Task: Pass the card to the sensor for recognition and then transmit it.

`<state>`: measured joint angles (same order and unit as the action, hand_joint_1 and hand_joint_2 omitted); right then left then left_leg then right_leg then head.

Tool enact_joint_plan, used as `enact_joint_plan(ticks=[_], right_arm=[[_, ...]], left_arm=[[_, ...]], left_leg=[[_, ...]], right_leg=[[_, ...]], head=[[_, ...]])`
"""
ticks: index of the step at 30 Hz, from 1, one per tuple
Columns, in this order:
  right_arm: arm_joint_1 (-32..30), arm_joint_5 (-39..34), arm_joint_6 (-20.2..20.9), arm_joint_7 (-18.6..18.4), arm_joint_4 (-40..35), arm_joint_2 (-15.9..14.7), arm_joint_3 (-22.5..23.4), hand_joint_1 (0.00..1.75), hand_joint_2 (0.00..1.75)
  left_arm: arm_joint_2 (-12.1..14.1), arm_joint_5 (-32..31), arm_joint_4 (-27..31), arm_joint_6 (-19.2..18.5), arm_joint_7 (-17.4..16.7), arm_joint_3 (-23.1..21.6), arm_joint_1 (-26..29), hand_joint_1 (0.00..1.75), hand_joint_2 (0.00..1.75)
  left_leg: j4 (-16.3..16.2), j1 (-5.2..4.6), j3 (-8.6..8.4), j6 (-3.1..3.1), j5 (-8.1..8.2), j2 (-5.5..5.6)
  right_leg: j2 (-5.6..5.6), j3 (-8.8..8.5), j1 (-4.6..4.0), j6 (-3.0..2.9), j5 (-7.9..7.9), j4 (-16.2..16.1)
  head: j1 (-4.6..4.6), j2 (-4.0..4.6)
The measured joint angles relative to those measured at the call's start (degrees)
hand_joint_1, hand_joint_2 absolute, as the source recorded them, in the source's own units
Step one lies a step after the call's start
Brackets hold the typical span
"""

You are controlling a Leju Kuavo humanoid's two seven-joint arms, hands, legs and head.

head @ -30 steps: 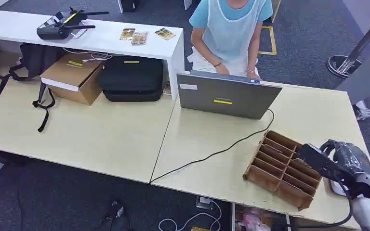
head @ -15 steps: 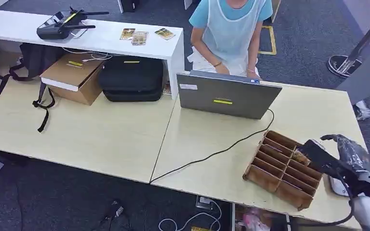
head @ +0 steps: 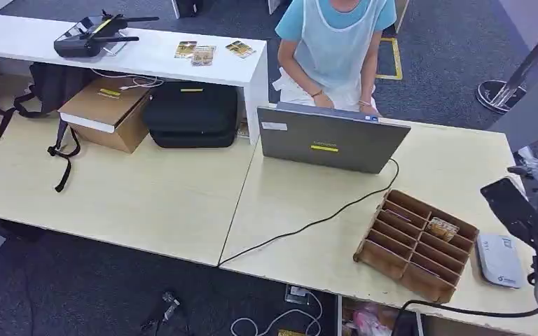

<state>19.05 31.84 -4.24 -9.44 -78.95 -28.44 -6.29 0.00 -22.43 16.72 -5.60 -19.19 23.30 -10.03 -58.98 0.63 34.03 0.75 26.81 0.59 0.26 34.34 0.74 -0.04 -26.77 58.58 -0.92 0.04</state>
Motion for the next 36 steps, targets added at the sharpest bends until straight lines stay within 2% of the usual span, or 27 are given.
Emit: enact_joint_plan(ticks=[6,7,11,13,21,23,31,36], right_arm=[[-1.16,-1.53,-0.33,0.46,-2.39,0.29,1.68,0.63,1.75],[-1.86,-2.42,-0.31,0.77,-3.32,0.31,2.22,0.54,1.75],[-6.88,-4.50,0.33,1.55,-8.84,0.35,4.77,0.45,1.75],[-10.15,-5.12,0.52,1.68,-12.42,0.55,6.38,0.35,1.75],[-22.64,-6.91,3.34,2.80,-24.82,3.12,11.82,0.37,1.75],[-24.67,-6.86,4.11,3.00,-26.85,4.24,12.24,0.42,1.75],[-30.37,-2.29,6.45,3.11,-32.18,9.40,11.80,0.47,1.75],[-31.34,1.01,8.32,3.19,-32.64,10.27,9.51,0.42,1.75]], left_arm=[[-0.05,-0.04,0.00,0.68,0.00,0.02,0.07,0.00,0.00],[-0.05,0.06,0.00,0.81,0.00,0.07,0.09,0.00,0.00],[-0.02,0.39,0.00,1.05,0.00,0.57,0.62,0.00,0.00],[0.00,0.42,0.00,1.07,0.00,0.79,1.01,0.00,0.00],[0.00,-0.13,0.00,1.35,0.00,1.05,1.94,0.00,0.00],[0.00,-0.26,0.00,1.35,0.00,1.11,2.09,0.00,0.00],[-0.05,-1.27,0.00,1.51,0.00,1.49,2.22,0.00,0.00],[-0.05,-0.96,0.00,1.68,0.00,2.08,2.22,0.00,0.00]], left_leg=[[0.00,0.00,-0.01,0.00,0.00,0.00],[0.00,0.00,-0.01,0.00,0.00,0.01],[0.00,0.00,0.02,-0.04,0.04,0.05],[0.01,0.00,0.02,-0.03,0.08,0.05],[0.03,0.01,0.01,0.02,0.18,0.04],[0.03,0.01,0.00,0.02,0.18,0.03],[0.04,0.01,-0.02,0.02,0.18,0.01],[0.04,0.00,-0.02,0.02,0.18,-0.02]], right_leg=[[0.00,0.01,0.00,0.00,0.00,0.00],[0.00,0.01,0.00,0.00,0.00,-0.01],[0.06,0.01,0.00,0.02,-0.08,-0.01],[0.07,0.02,0.00,-0.02,-0.12,-0.01],[0.07,0.02,-0.01,-0.03,-0.20,-0.01],[0.06,0.02,-0.02,-0.04,-0.21,-0.01],[0.02,0.01,-0.02,-0.05,-0.21,0.00],[-0.02,0.00,-0.01,-0.04,-0.21,0.00]], head=[[-0.04,0.00],[-0.02,0.00],[-0.02,0.00],[-0.02,0.00],[-0.02,0.00],[-0.02,0.00],[-0.02,0.00],[-0.02,0.00]])
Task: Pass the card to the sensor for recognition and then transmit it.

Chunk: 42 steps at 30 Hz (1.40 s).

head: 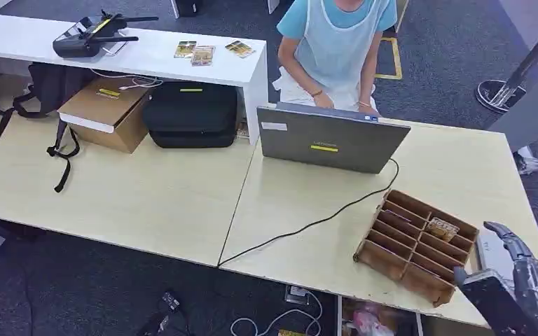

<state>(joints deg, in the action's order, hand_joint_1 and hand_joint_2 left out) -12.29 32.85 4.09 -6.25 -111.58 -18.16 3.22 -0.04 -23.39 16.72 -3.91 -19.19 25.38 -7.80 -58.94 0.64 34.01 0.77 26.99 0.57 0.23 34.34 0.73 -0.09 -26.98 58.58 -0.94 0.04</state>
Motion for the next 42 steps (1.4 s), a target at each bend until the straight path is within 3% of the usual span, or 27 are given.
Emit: enact_joint_plan(ticks=[8,17,24,32,42], right_arm=[[2.20,7.96,0.07,-1.27,3.41,0.15,-6.16,0.51,1.75],[4.73,20.64,-2.27,-4.42,8.33,0.02,-12.86,0.42,1.75],[5.28,22.32,-2.07,-5.81,9.95,-1.57,-14.19,0.30,1.75],[5.48,26.47,-1.55,-8.63,10.93,-2.49,-15.02,0.31,1.75],[5.69,28.26,-0.63,-9.31,11.43,-2.49,-16.07,0.38,1.75]], left_arm=[[-0.11,0.96,0.00,0.18,0.00,1.73,0.76,0.00,0.00],[-0.48,1.40,0.00,0.37,0.00,2.97,0.95,0.00,0.00],[-0.55,0.85,0.00,0.39,0.00,3.15,1.33,0.00,0.00],[-0.55,1.27,0.00,0.20,0.00,3.76,1.47,0.00,0.00],[-0.50,0.85,0.00,-0.17,0.00,4.55,1.68,0.00,0.00]], left_leg=[[0.00,0.00,-0.01,0.00,0.00,-0.02],[0.00,0.00,-0.01,0.00,0.00,-0.01],[0.00,0.00,0.00,0.00,0.00,-0.02],[0.00,0.01,-0.01,0.00,0.00,-0.02],[0.00,0.00,-0.02,0.01,0.00,-0.02]], right_leg=[[0.00,-0.01,-0.01,0.00,0.00,0.00],[0.01,-0.01,-0.01,0.00,0.00,0.00],[0.01,-0.01,0.00,0.00,0.00,-0.01],[0.01,-0.01,-0.01,0.00,0.00,0.00],[0.01,0.00,0.00,0.00,0.00,0.00]], head=[[0.00,0.00],[0.00,0.00],[0.00,0.00],[0.00,0.00],[0.00,0.00]])
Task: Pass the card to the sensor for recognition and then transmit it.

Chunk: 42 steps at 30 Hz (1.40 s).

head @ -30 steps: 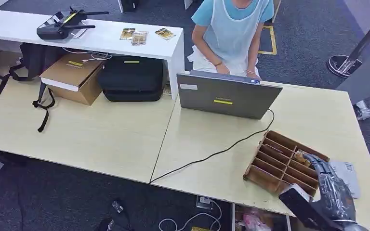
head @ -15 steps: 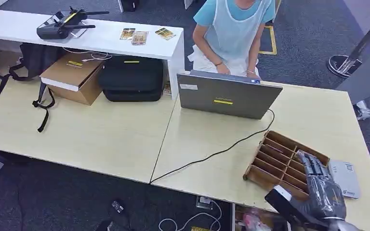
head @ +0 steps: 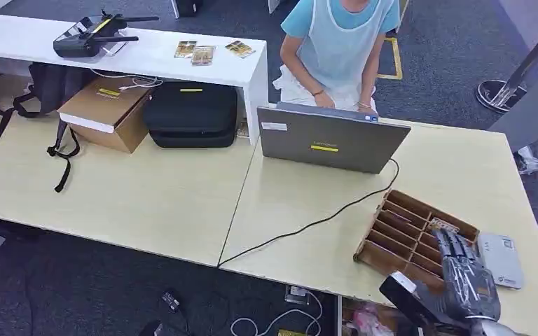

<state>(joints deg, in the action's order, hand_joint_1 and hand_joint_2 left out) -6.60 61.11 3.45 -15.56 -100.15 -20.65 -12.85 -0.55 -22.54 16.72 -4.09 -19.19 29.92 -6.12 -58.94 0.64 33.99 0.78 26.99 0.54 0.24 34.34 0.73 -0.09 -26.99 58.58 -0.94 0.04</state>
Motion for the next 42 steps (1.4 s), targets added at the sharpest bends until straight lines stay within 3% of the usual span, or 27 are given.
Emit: enact_joint_plan(ticks=[8,15,20,27,34,41,42], right_arm=[[-0.11,3.65,0.55,-1.29,0.00,0.00,-0.94,0.51,1.75],[-0.75,4.22,0.74,-2.25,0.04,0.00,-1.27,0.51,1.75],[-1.79,4.72,0.90,-3.02,0.02,0.02,-1.27,0.49,1.75],[-2.27,4.81,0.96,-3.17,0.02,0.15,-1.27,0.33,1.75],[-1.59,4.87,0.81,-2.73,1.35,0.39,-1.57,0.33,1.75],[0.61,5.31,0.72,-2.58,3.78,1.88,-2.01,0.42,1.75],[0.77,5.33,0.72,-2.58,4.04,2.05,-2.10,0.52,1.75]], left_arm=[[-0.04,-0.66,0.00,0.17,0.00,0.00,-0.12,0.00,0.00],[-0.07,-2.25,0.13,0.11,0.00,-0.02,-0.33,0.00,0.00],[-0.11,-2.90,0.39,0.11,0.00,0.00,-0.69,0.00,0.00],[-0.61,-3.58,0.92,0.20,0.00,-0.02,-1.20,0.00,0.00],[-1.18,-4.61,1.46,0.20,0.00,-0.11,-1.75,0.00,0.00],[-1.42,-4.90,1.55,0.26,0.00,-0.13,-2.43,0.00,0.00],[-1.42,-5.07,1.55,0.26,0.00,-0.13,-2.53,0.00,0.00]], left_leg=[[0.00,0.00,-0.01,0.00,0.00,0.00],[0.00,0.00,-0.03,0.00,0.00,0.00],[0.00,0.00,-0.02,0.00,0.00,0.00],[0.00,0.00,-0.03,0.00,0.00,-0.01],[0.00,0.00,-0.02,0.00,0.00,-0.01],[0.00,0.00,-0.03,0.00,-0.01,-0.01],[0.00,0.00,-0.03,0.00,-0.01,-0.01]], right_leg=[[-0.01,0.00,0.00,0.00,0.00,0.00],[-0.01,0.01,0.00,0.00,0.00,0.00],[-0.02,0.00,0.00,0.00,0.00,0.00],[-0.03,0.00,0.00,0.00,0.00,0.00],[-0.03,0.00,0.00,0.00,0.00,0.00],[-0.03,0.00,0.00,0.00,0.00,0.01],[-0.02,0.00,0.00,0.00,0.00,0.01]], head=[[0.00,0.00],[0.00,0.00],[0.00,0.00],[0.00,0.00],[0.00,0.00],[0.00,0.00],[0.00,0.00]])
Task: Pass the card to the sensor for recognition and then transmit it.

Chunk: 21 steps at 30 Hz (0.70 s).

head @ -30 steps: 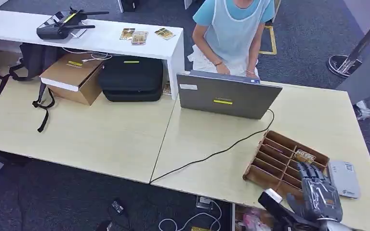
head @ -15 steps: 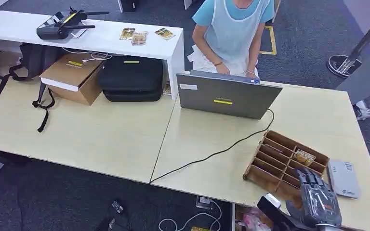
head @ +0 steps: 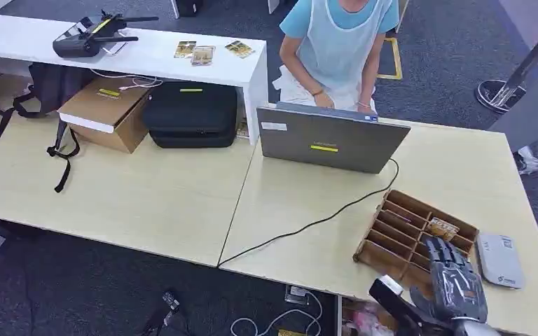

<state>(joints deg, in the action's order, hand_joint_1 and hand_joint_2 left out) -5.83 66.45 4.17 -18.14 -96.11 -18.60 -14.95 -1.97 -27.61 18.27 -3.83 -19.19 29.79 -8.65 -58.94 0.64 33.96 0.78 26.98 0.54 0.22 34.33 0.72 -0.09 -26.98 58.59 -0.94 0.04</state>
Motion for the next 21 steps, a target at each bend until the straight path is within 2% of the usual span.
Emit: enact_joint_plan(ticks=[2,4,5,6,21], right_arm=[[0.19,0.04,0.00,-0.15,0.40,0.26,-0.09,0.56,1.75],[0.17,0.15,0.00,-0.26,0.70,0.61,-0.09,1.43,1.75],[0.17,0.17,0.00,-0.26,0.75,0.74,-0.09,1.43,1.75],[0.17,0.20,0.00,-0.28,0.79,0.92,-0.09,1.75,1.75],[0.44,0.44,-0.09,-0.39,1.10,1.73,-0.04,1.75,1.75]], left_arm=[[0.00,-0.24,0.00,-0.02,0.00,-0.02,-0.21,0.00,0.00],[0.02,-0.44,0.00,-0.09,0.00,-0.02,-0.46,0.00,0.00],[0.02,-0.48,0.00,-0.09,0.00,-0.04,-0.55,0.00,0.00],[0.02,-0.50,0.00,-0.09,0.00,-0.04,-0.61,0.00,0.00],[0.09,-0.66,0.00,-0.33,0.00,-0.13,-0.73,0.00,0.00]], left_leg=[[0.00,0.00,0.00,0.00,0.00,0.00],[0.00,0.00,0.01,0.00,0.00,0.01],[0.00,0.00,0.01,0.00,0.00,0.01],[0.00,0.00,0.01,0.00,0.00,0.00],[0.00,0.00,0.00,0.00,0.00,0.00]], right_leg=[[0.00,0.00,0.00,0.00,0.00,0.00],[0.00,0.00,0.00,0.00,0.00,0.00],[0.00,0.00,0.00,0.00,0.00,0.00],[-0.01,0.00,0.00,0.00,0.00,0.00],[-0.01,0.01,0.00,0.00,0.00,0.00]], head=[[0.00,0.00],[0.00,0.00],[0.00,0.00],[0.00,0.00],[0.00,0.00]])
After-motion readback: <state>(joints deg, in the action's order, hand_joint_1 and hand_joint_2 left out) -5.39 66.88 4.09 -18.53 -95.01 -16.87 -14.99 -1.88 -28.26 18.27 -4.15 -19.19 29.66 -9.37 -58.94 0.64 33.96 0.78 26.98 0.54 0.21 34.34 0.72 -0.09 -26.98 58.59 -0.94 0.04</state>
